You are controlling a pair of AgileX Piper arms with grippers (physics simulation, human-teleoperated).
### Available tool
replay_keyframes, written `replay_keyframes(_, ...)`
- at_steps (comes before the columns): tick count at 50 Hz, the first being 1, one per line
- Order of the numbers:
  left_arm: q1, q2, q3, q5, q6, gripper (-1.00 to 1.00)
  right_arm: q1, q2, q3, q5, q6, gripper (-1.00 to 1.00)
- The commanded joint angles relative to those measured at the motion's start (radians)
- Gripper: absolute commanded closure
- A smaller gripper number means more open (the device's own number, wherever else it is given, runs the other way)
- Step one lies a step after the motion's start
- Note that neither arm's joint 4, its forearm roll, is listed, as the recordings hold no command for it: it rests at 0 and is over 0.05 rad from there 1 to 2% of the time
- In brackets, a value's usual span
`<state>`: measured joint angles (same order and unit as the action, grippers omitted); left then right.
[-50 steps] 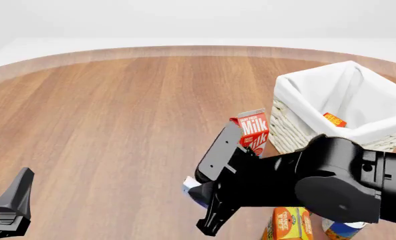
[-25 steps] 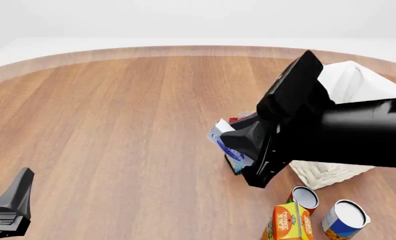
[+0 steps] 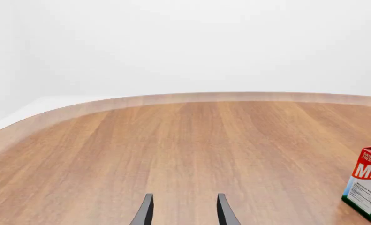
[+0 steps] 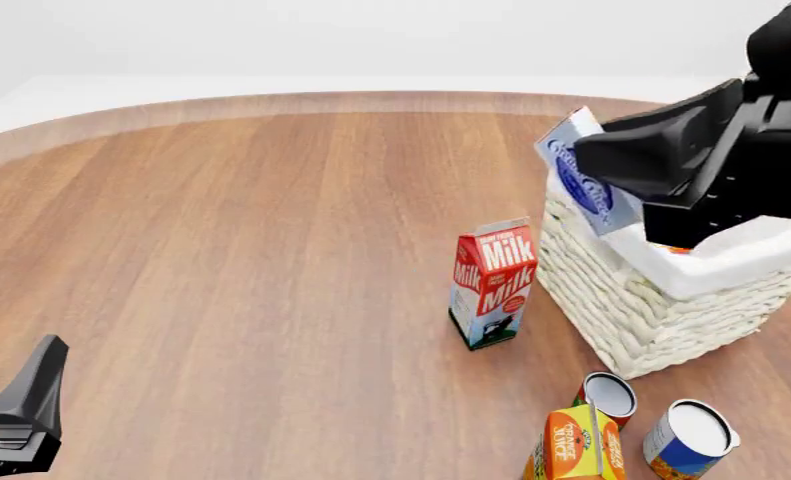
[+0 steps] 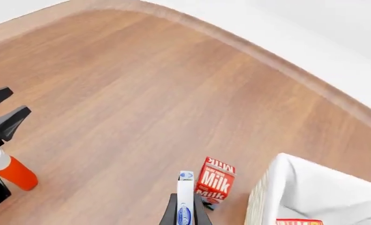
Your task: Pick up the cream cheese box and the butter, and put them in the basket.
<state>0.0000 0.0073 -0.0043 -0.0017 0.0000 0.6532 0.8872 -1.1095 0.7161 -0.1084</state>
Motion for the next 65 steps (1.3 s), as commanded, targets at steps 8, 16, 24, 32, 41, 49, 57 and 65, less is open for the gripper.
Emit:
replay_keyframes(8,0.000,0.000,0.000,0.000,0.000,-1.00,-0.183,-0.011,-0.094,0.009,0.032,1.00)
replay_keyframes(16,0.000,0.000,0.000,0.000,0.000,-1.00,-0.274,0.013,-0.095,-0.022,0.053,1.00)
replay_keyframes(24,0.000,0.000,0.000,0.000,0.000,-1.00,-0.300,0.010,-0.098,-0.018,0.070,1.00)
replay_keyframes(32,0.000,0.000,0.000,0.000,0.000,-1.00,-0.344,0.002,-0.110,-0.013,0.074,1.00)
replay_keyframes(41,0.000,0.000,0.000,0.000,0.000,-1.00,-0.426,0.016,-0.100,-0.024,0.099,1.00)
replay_keyframes(49,0.000,0.000,0.000,0.000,0.000,-1.00,-0.466,0.042,-0.079,-0.053,0.118,1.00)
replay_keyframes(57,0.000,0.000,0.000,0.000,0.000,-1.00,-0.496,0.063,-0.065,-0.073,0.118,1.00)
replay_keyframes(65,0.000,0.000,0.000,0.000,0.000,-1.00,-0.518,0.076,-0.053,-0.082,0.112,1.00)
